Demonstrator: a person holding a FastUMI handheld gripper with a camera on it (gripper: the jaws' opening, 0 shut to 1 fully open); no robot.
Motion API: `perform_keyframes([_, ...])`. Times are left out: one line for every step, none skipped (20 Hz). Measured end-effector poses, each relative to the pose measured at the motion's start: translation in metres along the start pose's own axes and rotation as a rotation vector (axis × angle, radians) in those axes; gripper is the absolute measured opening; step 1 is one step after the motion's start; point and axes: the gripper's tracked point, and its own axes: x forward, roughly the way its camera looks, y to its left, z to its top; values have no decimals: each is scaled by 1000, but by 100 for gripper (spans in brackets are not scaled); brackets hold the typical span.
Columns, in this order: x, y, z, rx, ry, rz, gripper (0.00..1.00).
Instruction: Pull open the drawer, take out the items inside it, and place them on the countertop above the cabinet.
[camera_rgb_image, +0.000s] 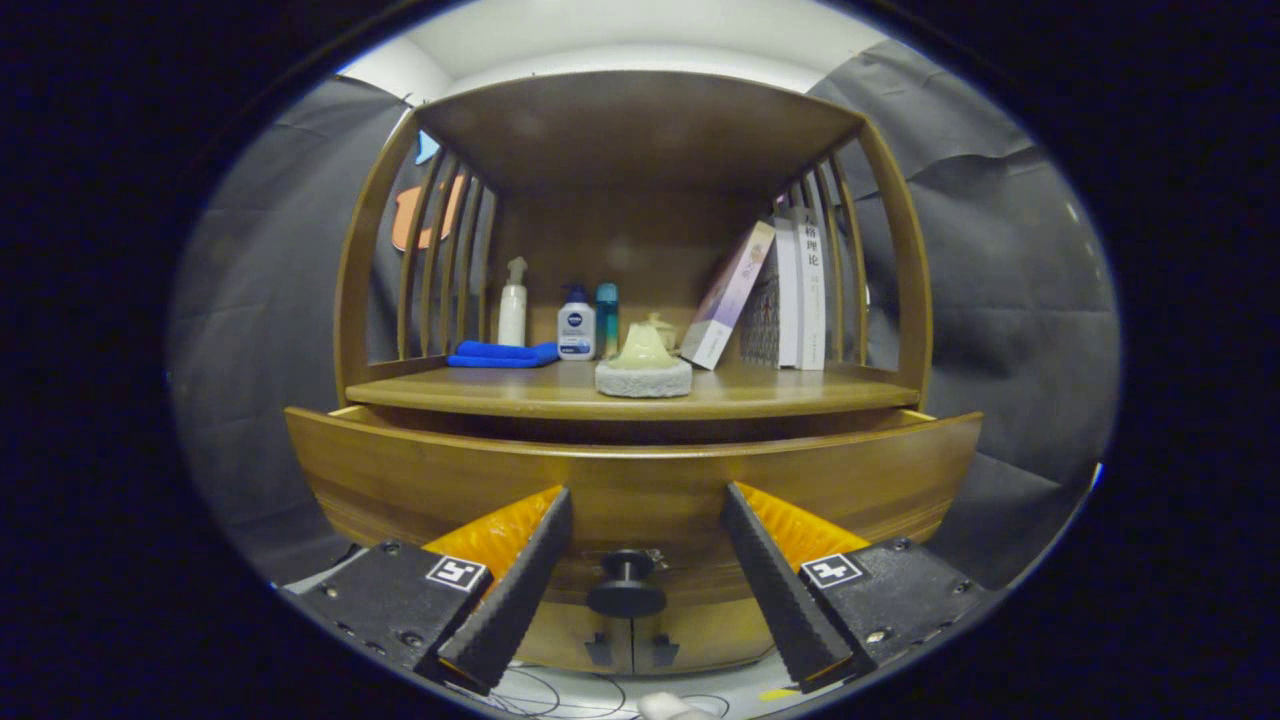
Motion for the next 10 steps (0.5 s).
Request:
perform_keyframes([6,0,1,4,1,0,99])
perform_keyframes([13,1,1,16,3,2,99])
perform_keyframes([20,2,1,28,4,4,99])
perform_keyframes([26,3,2,39,4,5,99])
perform_keyframes([31,3,2,39,7,5,99])
perform_keyframes([38,3,3,31,12,5,99])
perform_keyframes([43,3,3,22,18,2,99])
perform_keyframes([47,3,3,12,24,2,99])
perform_keyframes([51,3,2,6,30,1,99])
perform_keyframes([54,3,2,2,33,1,99])
